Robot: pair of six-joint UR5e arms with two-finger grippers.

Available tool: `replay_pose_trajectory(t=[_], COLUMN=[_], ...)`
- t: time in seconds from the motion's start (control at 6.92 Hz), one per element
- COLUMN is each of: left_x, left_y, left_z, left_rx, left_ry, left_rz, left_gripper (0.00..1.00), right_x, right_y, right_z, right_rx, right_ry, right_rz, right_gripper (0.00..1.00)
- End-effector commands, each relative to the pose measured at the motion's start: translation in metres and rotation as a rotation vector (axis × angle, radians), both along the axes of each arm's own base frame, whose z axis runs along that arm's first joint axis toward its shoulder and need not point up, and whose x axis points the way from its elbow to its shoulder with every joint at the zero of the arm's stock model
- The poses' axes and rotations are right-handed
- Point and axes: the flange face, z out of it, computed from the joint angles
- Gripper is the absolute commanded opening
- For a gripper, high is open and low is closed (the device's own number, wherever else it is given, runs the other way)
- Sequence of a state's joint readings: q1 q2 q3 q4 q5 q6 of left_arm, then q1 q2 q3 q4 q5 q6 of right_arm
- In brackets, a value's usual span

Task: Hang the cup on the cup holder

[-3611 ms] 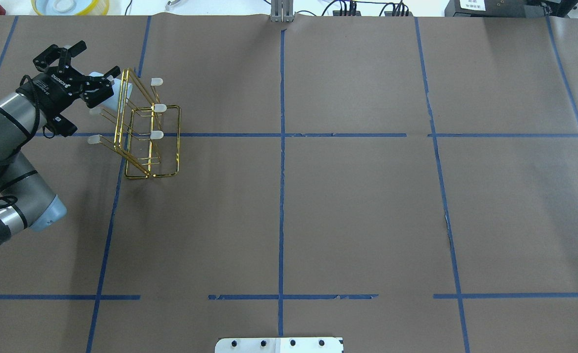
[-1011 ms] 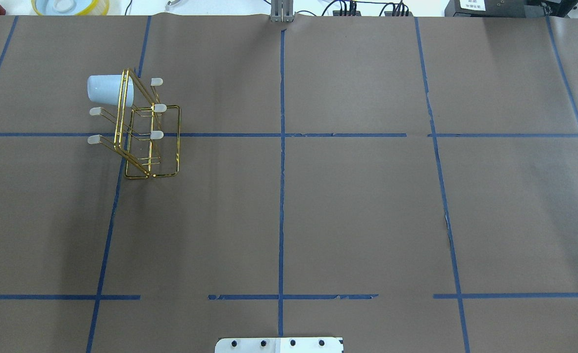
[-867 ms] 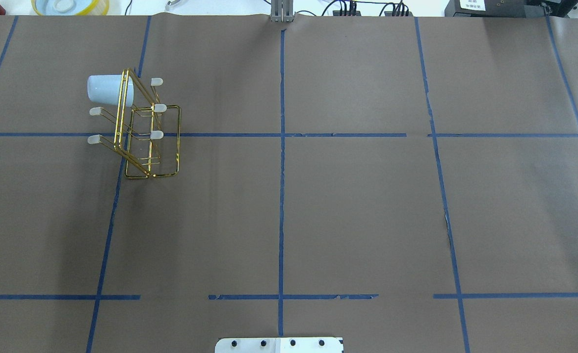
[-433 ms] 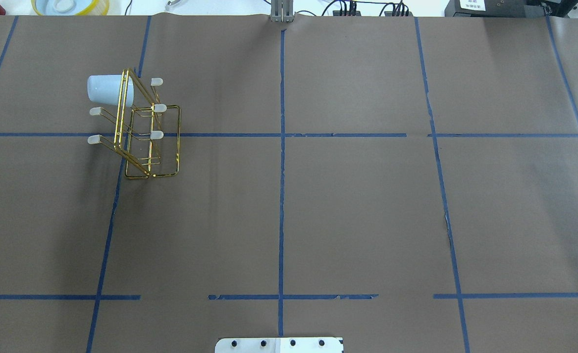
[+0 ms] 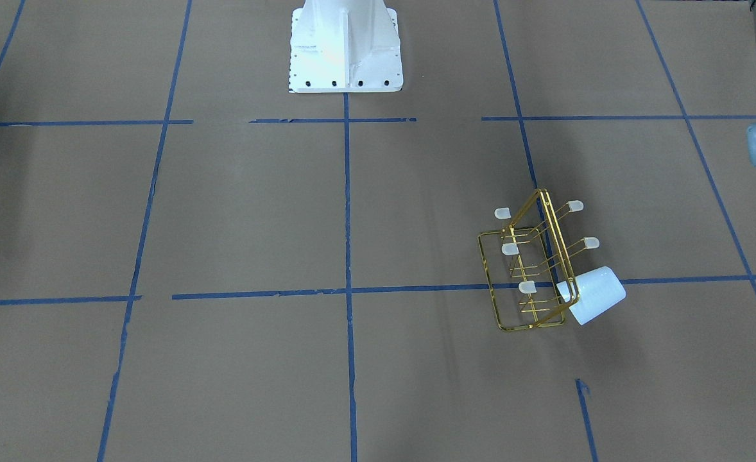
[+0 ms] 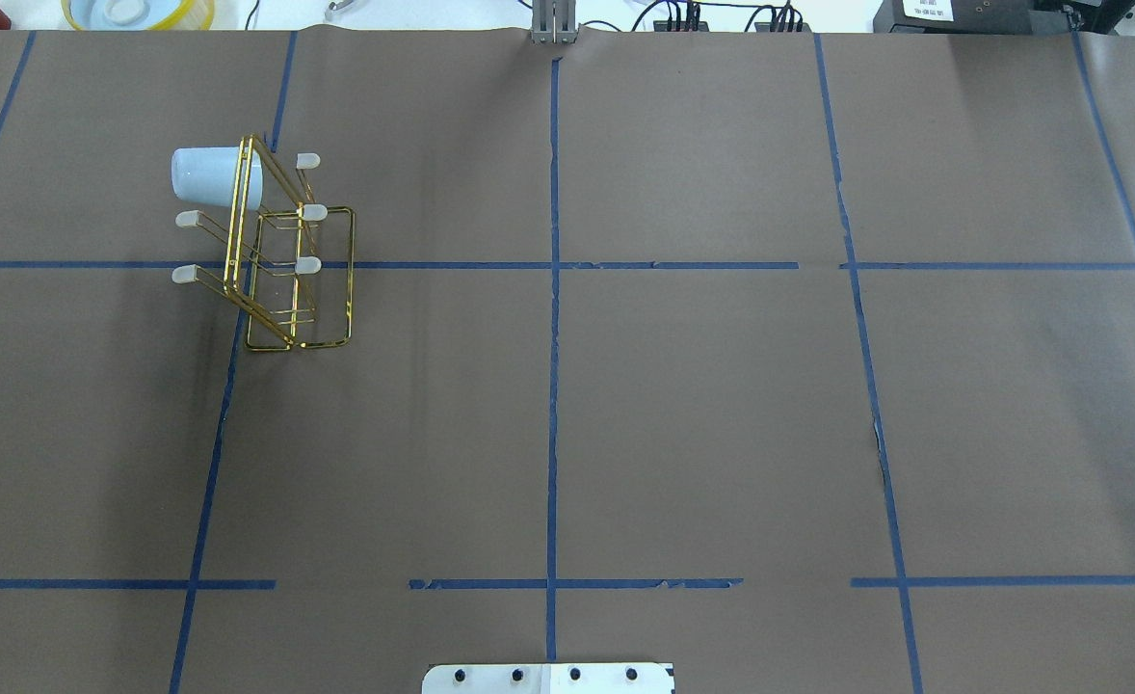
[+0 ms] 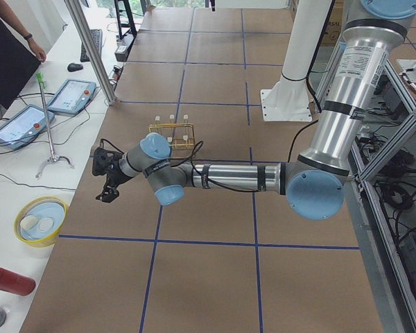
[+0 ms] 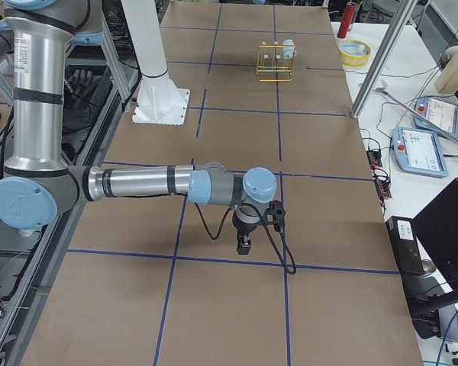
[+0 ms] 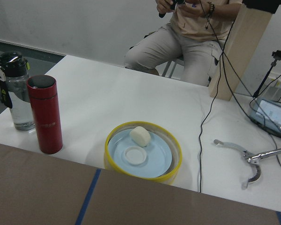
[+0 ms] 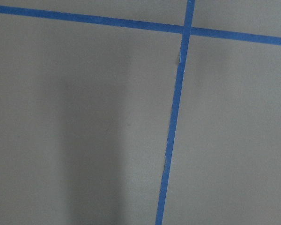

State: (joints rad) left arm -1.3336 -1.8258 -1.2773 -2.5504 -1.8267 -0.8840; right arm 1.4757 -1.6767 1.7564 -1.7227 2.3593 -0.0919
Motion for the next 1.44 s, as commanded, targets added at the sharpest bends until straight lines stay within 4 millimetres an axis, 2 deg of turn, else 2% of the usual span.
replay_pose_trajectory(t=[0.0, 0.14, 0.29, 0.43, 0.58, 0.72, 0.87, 1.01, 1.16, 1.3], left_x=[-0.003, -0.005, -0.017, -0.030, -0.044, -0.056, -0.058, -0.068, -0.069, -0.081], left_y=[0.015, 0.026, 0.032, 0.046, 0.080, 0.109, 0.129, 0.143, 0.154, 0.168], left_z=[0.027, 0.050, 0.060, 0.064, 0.064, 0.056, 0.063, 0.073, 0.076, 0.087], left_rx=[-0.108, -0.156, -0.193, -0.200, -0.213, -0.230, -0.242, -0.234, -0.225, -0.207], left_ry=[-0.137, -0.196, -0.187, -0.146, -0.138, -0.125, -0.118, -0.062, 0.024, 0.029], left_rz=[0.234, 0.337, 0.431, 0.484, 0.515, 0.544, 0.602, 0.676, 0.714, 0.730], left_gripper=[1.00, 1.00, 1.00, 1.00, 1.00, 1.00, 1.00, 1.00, 1.00, 1.00], right_x=[0.000, 0.000, 0.000, 0.000, 0.000, 0.000, 0.000, 0.000, 0.000, 0.000], right_y=[0.000, 0.000, 0.000, 0.000, 0.000, 0.000, 0.000, 0.000, 0.000, 0.000], right_z=[0.000, 0.000, 0.000, 0.000, 0.000, 0.000, 0.000, 0.000, 0.000, 0.000], right_rx=[0.000, 0.000, 0.000, 0.000, 0.000, 0.000, 0.000, 0.000, 0.000, 0.000], right_ry=[0.000, 0.000, 0.000, 0.000, 0.000, 0.000, 0.000, 0.000, 0.000, 0.000], right_rz=[0.000, 0.000, 0.000, 0.000, 0.000, 0.000, 0.000, 0.000, 0.000, 0.000], right_gripper=[1.00, 1.00, 1.00, 1.00, 1.00, 1.00, 1.00, 1.00, 1.00, 1.00])
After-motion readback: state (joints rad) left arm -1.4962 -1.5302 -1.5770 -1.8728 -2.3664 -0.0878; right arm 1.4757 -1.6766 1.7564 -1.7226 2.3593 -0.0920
